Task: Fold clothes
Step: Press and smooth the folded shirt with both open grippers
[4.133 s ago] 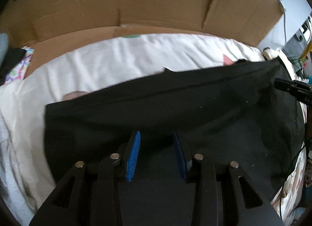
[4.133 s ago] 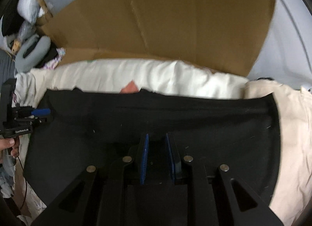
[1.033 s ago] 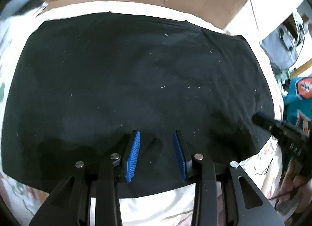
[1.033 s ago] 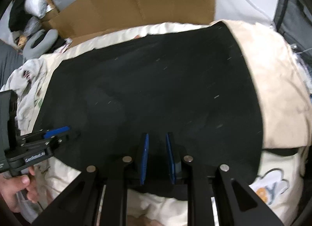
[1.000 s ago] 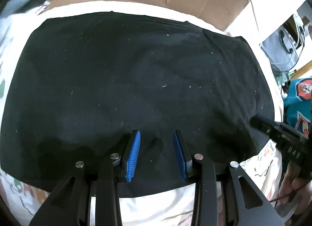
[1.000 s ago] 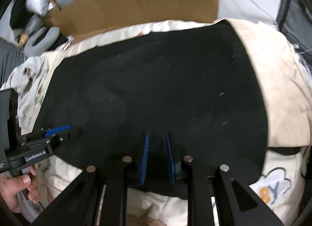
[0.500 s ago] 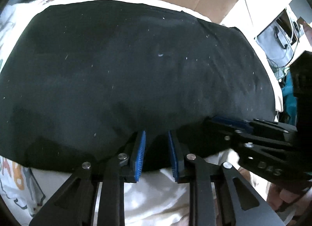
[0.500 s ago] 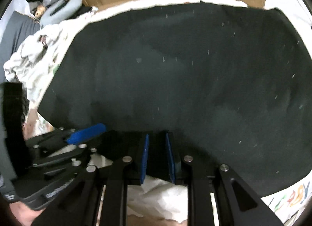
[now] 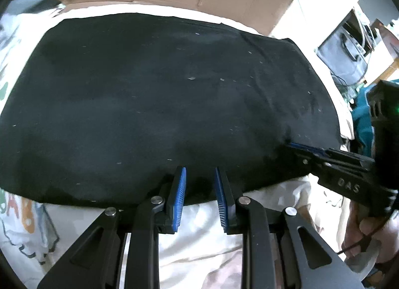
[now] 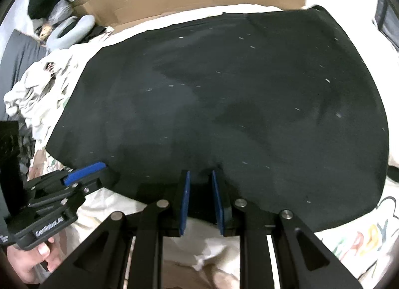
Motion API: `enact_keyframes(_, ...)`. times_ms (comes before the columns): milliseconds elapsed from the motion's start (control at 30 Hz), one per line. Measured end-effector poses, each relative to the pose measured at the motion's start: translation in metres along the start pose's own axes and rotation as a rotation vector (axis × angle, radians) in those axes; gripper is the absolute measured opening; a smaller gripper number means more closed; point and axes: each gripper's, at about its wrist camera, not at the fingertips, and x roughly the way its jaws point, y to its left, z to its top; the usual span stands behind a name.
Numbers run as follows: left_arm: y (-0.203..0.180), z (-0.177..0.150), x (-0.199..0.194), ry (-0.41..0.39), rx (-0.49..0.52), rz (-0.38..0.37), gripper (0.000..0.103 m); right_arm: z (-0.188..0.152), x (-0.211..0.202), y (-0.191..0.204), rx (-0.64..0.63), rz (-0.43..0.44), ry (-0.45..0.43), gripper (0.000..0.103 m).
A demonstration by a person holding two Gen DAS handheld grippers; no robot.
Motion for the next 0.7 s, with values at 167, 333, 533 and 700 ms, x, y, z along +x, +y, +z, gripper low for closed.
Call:
enact_keyframes(167, -0.005, -0.003, 0.015, 0.025, 0.014, 0.015, 0.023, -0.005, -0.006, -0.02, 0.026, -0.033, -0.012, 0.017)
enact_keyframes(333, -0.006, -0.002, 0.018, 0.026, 0.031, 0.041, 0.023, -0.004, -0.017, -0.046, 0.074, -0.056, -0.028, 0.017)
enact_keyframes(533, 0.018, -0.002, 0.004, 0.023, -0.013, 0.097, 0.023, -0.006, -0.03, -0.077, 0.15, -0.094, -0.053, 0.017)
enact_keyframes(700, 0.046, -0.005, -0.007, 0.026, -0.037, 0.16, 0.023, -0.009, -0.039, -0.097, 0.205, -0.11, -0.069, 0.017)
